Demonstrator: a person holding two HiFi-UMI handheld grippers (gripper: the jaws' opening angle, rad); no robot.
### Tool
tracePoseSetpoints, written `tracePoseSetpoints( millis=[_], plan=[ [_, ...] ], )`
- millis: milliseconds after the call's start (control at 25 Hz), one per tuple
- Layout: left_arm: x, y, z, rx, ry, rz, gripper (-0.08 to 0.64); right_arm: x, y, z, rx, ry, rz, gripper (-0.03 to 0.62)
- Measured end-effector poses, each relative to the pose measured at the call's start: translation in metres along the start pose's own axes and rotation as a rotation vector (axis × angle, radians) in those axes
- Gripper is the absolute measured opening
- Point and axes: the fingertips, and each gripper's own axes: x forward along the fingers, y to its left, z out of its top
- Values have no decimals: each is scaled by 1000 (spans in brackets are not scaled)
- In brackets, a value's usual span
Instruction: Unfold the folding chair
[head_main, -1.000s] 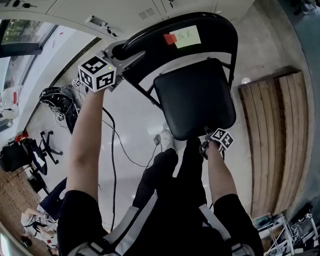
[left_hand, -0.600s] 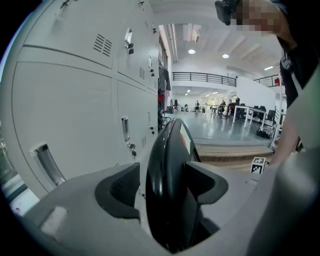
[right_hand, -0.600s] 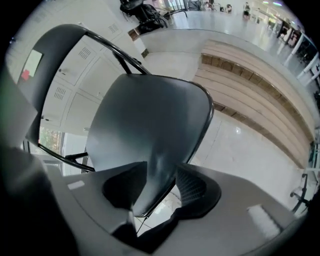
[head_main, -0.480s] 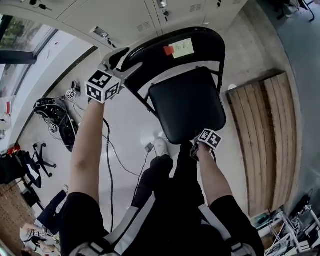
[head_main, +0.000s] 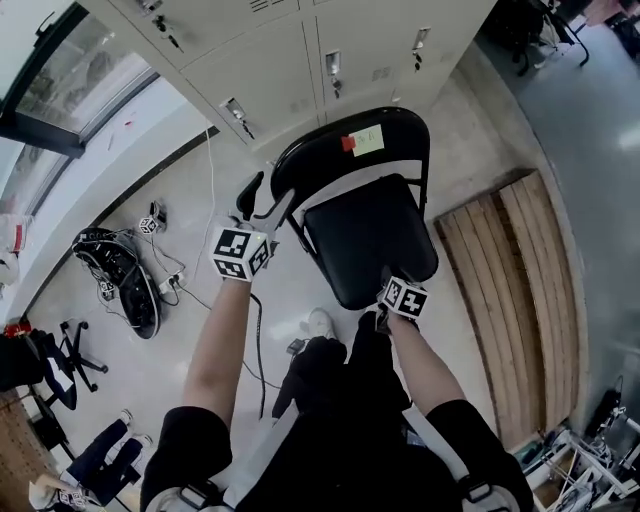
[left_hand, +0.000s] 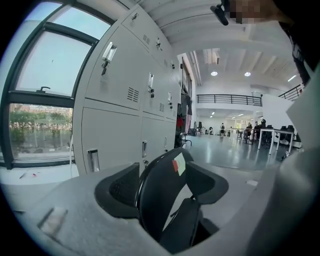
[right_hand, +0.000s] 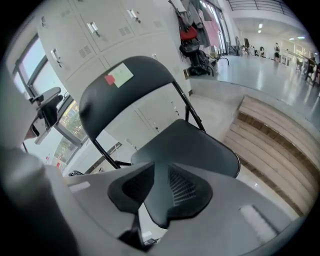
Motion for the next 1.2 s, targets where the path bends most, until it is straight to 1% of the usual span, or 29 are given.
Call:
tracePoseSetpoints(
  millis=[200, 280, 320, 400, 440, 480, 520, 600, 680, 800, 880, 960, 1040, 1200],
  plan=[
    [-58, -27, 26, -63, -59, -24, 281, -53, 46, 57, -140, -137, 125, 61],
    [-81, -36, 32, -72, -66, -28, 279, -79, 59, 78, -172, -197, 161, 48],
    [-93, -41, 35, -79, -70, -30, 263, -93, 65, 88, -177, -225, 176, 42],
    [-116, -52, 43, -96, -86, -26, 215, -123, 77, 103, -180, -281, 206, 23],
    [-128, -57, 47, -103, -100, -18, 155, -137, 84, 109, -191, -309, 222, 8],
    [-138, -61, 52, -110, -117, -10, 31, -150, 92, 114, -210, -337, 240, 3],
    [-147, -65, 55, -118, -134, -7, -2, -161, 101, 118, -237, -364, 260, 3],
    [-161, -72, 61, -132, -161, -3, -2, -180, 118, 126, -296, -414, 300, 3],
    [-174, -80, 65, -137, -182, 14, -2, -198, 131, 132, -333, -454, 336, 3],
    [-198, -94, 74, -135, -218, 61, -2, -224, 141, 132, -360, -482, 385, 3],
    [-212, -102, 81, -136, -250, 102, -2, -238, 144, 132, -396, -499, 408, 3],
    [-221, -115, 88, -139, -280, 131, -2, -256, 143, 134, -429, -524, 427, 3],
    [-227, -135, 92, -139, -299, 141, -2, -279, 135, 137, -453, -554, 447, 3],
    [-230, -176, 93, -145, -309, 151, -2, -325, 115, 141, -502, -622, 481, 3]
  ],
)
